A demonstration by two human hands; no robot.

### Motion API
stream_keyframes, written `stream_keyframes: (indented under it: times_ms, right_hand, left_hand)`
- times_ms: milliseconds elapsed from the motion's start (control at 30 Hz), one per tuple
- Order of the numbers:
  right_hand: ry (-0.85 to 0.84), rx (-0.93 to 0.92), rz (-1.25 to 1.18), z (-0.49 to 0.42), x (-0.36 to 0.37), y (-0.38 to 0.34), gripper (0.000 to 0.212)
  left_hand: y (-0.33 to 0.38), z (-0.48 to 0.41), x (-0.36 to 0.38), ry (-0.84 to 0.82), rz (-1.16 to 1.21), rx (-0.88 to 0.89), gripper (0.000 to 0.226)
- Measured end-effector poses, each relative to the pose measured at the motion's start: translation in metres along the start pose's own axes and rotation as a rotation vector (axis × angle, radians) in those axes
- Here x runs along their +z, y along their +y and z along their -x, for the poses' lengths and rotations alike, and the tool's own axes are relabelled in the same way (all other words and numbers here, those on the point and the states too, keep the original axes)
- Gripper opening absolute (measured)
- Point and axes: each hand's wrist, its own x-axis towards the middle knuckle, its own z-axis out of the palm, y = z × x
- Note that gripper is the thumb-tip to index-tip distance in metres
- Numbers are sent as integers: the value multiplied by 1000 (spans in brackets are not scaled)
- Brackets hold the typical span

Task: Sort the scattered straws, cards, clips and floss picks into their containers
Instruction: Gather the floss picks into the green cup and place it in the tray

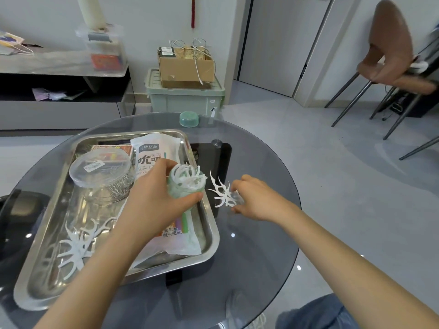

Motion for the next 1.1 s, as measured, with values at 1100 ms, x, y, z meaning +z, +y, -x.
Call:
stream_keyframes:
  times_ms: [1100]
  right_hand:
    - [172,38,-1103,13,-53,8,16]
  left_hand:
    - [1,1,2,-41,-39,-26,55]
